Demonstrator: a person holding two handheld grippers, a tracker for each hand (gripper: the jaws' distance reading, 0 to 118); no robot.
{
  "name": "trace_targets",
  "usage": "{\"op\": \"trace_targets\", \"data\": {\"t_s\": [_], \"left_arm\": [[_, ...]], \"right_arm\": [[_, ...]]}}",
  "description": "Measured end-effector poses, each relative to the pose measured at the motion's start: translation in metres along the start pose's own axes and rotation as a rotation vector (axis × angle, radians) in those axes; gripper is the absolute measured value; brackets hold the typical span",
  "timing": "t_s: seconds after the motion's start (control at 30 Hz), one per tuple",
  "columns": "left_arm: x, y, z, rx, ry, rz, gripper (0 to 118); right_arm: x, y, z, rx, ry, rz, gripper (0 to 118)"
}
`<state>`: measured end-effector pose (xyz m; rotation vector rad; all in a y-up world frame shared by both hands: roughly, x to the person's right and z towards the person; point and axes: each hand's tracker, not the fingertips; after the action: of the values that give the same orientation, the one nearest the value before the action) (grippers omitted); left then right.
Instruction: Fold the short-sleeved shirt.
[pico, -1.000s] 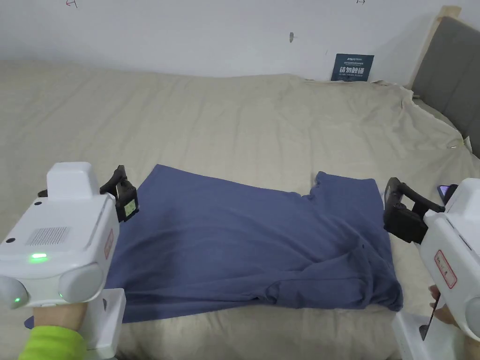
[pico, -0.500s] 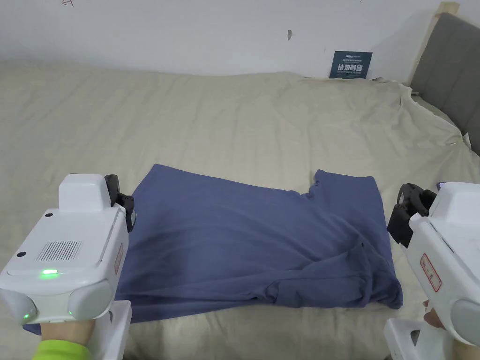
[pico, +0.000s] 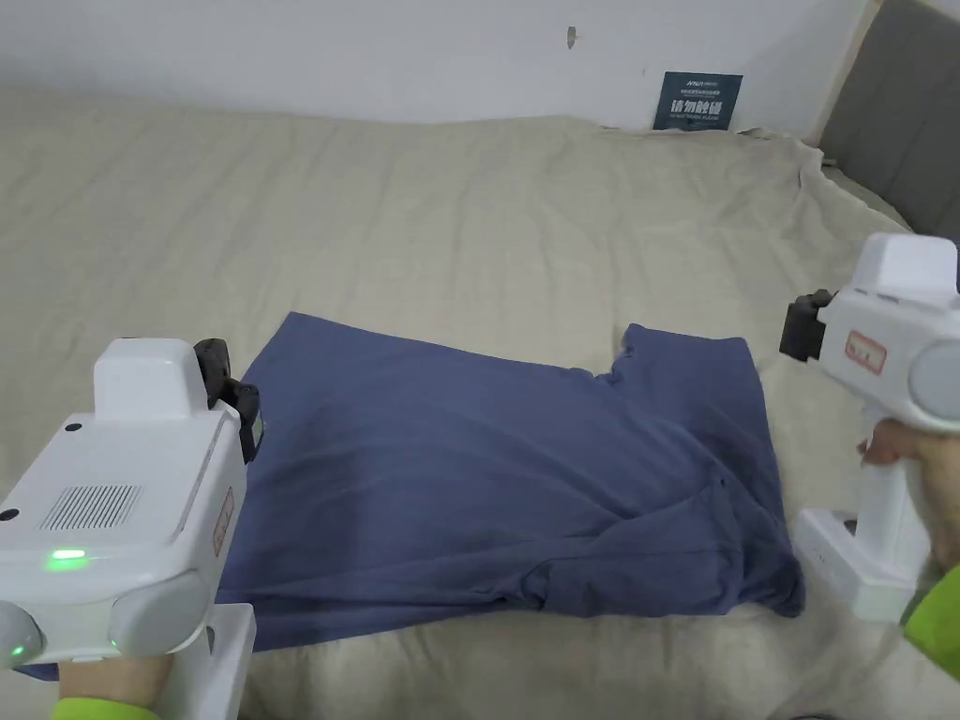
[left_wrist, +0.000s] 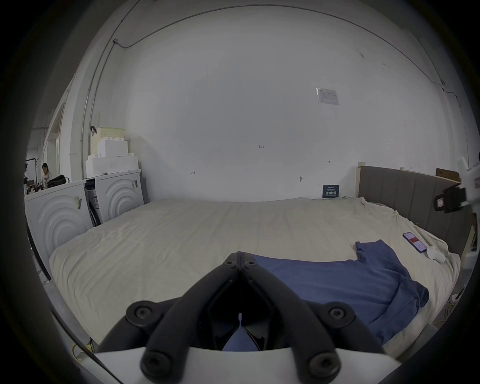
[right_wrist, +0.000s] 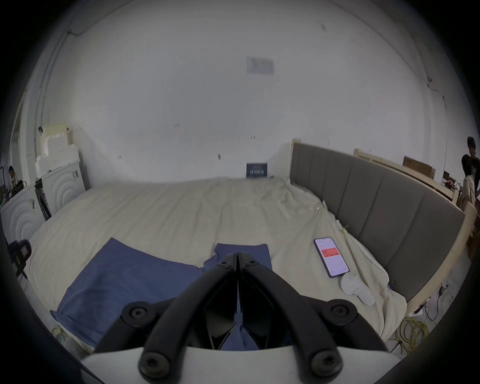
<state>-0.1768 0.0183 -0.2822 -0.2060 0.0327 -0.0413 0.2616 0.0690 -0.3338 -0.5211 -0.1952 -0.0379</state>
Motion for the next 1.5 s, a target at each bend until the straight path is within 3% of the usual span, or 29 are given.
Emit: {"op": "trace_targets", "data": {"t_s": [0.03,0.07,0.1,0.13,0.17,0.5,0.63,0.87,0.9,0.97,1.07,1.2,1.3,1.33,1.4,1.47,1.5], "left_arm": [[0.000,0.000,-0.002,-0.001,-0.003,0.002,0],[0.000,0.001,-0.004,-0.003,-0.004,0.004,0],[0.001,0.002,-0.007,-0.004,-0.004,0.005,0],[0.002,0.003,-0.009,-0.005,-0.003,0.005,0],[0.003,0.003,-0.011,-0.008,-0.003,0.006,0],[0.017,0.006,-0.039,-0.046,-0.024,0.023,0],[0.021,0.001,-0.050,-0.071,-0.025,0.023,0],[0.024,-0.009,-0.064,-0.116,-0.013,0.026,0],[0.025,-0.010,-0.065,-0.120,-0.011,0.026,0],[0.023,-0.014,-0.068,-0.132,-0.009,0.023,0],[0.023,-0.017,-0.070,-0.144,-0.005,0.019,0],[0.021,-0.018,-0.074,-0.164,-0.007,0.034,0],[0.016,-0.012,-0.085,-0.190,-0.026,0.067,8],[0.011,-0.009,-0.092,-0.218,-0.053,0.092,13],[0.003,0.001,-0.113,-0.275,-0.103,0.146,53],[-0.005,0.017,-0.142,-0.333,-0.150,0.196,99],[-0.007,0.023,-0.157,-0.352,-0.157,0.188,111]], "right_arm": [[0.004,0.008,-0.014,-0.039,-0.002,-0.015,22],[0.008,0.015,-0.027,-0.055,-0.005,-0.028,54],[0.010,0.021,-0.043,-0.100,0.006,-0.034,77],[0.013,0.026,-0.057,-0.157,-0.010,-0.024,91],[0.016,0.030,-0.073,-0.224,-0.021,-0.028,97],[0.042,-0.005,-0.182,-0.597,-0.153,-0.116,99],[0.049,-0.030,-0.204,-0.655,-0.156,-0.190,94],[0.052,-0.052,-0.226,-0.690,-0.149,-0.253,70],[0.053,-0.053,-0.228,-0.699,-0.146,-0.250,64],[0.051,-0.056,-0.229,-0.706,-0.144,-0.244,36],[0.049,-0.058,-0.230,-0.697,-0.144,-0.235,5],[0.049,-0.054,-0.229,-0.694,-0.139,-0.246,1],[0.047,-0.045,-0.222,-0.667,-0.123,-0.199,1],[0.046,-0.042,-0.218,-0.649,-0.116,-0.186,1],[0.046,-0.035,-0.210,-0.631,-0.103,-0.181,1],[0.047,-0.028,-0.204,-0.608,-0.092,-0.179,1],[0.047,-0.025,-0.201,-0.598,-0.087,-0.180,1]]}}
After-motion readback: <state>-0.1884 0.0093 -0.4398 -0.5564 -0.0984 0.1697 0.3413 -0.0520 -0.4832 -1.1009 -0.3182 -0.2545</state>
